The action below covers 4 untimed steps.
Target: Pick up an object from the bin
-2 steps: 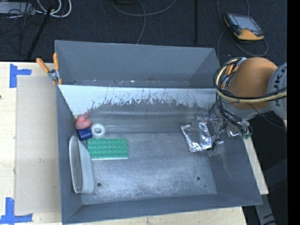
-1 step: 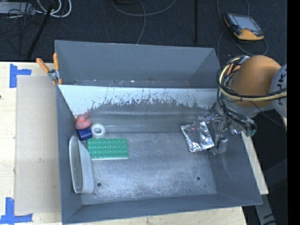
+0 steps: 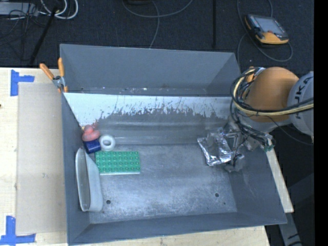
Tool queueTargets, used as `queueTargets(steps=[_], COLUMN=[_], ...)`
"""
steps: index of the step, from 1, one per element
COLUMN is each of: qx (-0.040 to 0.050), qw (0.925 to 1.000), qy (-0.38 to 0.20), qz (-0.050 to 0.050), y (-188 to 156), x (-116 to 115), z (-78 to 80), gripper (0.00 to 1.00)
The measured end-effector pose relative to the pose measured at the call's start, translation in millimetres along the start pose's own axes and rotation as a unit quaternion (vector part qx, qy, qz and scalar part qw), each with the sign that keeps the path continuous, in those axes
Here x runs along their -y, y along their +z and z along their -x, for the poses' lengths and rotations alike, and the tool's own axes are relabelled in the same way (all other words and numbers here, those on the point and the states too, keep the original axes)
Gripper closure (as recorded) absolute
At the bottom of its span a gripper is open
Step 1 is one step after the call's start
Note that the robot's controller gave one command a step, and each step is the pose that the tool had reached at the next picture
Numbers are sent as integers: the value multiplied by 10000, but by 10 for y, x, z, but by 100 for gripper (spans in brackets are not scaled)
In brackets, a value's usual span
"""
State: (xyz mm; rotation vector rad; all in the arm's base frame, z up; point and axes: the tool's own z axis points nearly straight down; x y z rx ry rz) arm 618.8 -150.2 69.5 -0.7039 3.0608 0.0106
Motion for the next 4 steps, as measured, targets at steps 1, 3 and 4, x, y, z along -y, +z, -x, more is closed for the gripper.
queueTargets(steps=[1, 3, 4], qx=[9, 20, 10], qw=[10000, 10000, 10000], qy=[5, 9, 13], qz=[6, -49, -44], y=[-1, -511, -771], x=[-5, 5, 3], z=[8, 19, 34], gripper=[0, 100, 100])
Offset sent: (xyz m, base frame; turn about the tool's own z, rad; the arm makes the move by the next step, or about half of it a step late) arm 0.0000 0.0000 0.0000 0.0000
